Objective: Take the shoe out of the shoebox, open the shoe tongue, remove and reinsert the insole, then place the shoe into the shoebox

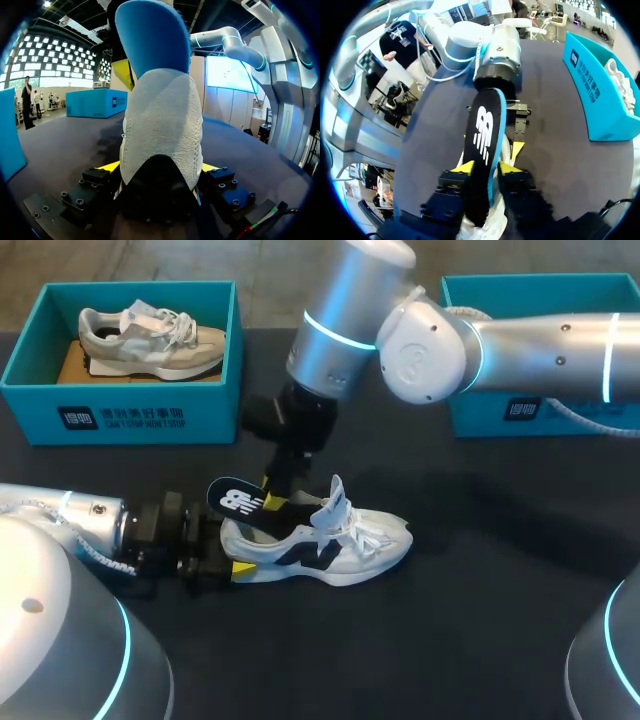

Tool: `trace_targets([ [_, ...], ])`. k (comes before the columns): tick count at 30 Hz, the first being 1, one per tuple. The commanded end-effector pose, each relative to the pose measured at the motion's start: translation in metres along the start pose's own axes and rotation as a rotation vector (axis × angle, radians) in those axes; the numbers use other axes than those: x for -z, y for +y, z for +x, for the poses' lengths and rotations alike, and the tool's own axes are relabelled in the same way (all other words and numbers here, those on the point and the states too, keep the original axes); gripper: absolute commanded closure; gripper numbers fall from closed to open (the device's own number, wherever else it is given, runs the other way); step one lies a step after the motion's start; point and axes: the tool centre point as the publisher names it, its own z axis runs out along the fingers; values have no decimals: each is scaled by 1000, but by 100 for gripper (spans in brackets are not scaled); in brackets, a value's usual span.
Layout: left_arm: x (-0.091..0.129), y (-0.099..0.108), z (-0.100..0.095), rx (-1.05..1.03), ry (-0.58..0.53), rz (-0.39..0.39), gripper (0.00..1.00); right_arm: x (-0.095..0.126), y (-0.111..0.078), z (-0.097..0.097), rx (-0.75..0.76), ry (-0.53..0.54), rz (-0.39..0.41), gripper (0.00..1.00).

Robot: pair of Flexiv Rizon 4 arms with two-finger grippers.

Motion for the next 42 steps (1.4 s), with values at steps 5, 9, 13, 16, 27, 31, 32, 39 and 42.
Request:
trace_targets([
  [5,-2,4,-2,0,-3,0,100,7,-4,1,27,80,-59,62],
  [9,-2,4,-2,0,-3,0,100,6,-4,2,35,163,-107,59],
  [13,-2,4,-2,0,-3,0,100,2,-5,0,34,222,-122,56],
  [16,-2,4,-2,0,-3,0,100,0,-4,-1,33,233,-123,56],
  [27,-2,4,-2,0,-3,0,100,-11,-1,-7,23,273,-135,57],
  [31,-2,4,-2,0,-3,0,100,-13,2,-4,23,297,-138,56],
  [32,-2,4,-2,0,-3,0,100,-14,2,-4,22,307,-137,56],
  [39,-2,4,-2,0,-3,0,100,-19,3,-2,5,336,-135,60],
  [42,-2,4,-2,0,-3,0,100,-21,4,-2,-11,355,-132,70],
])
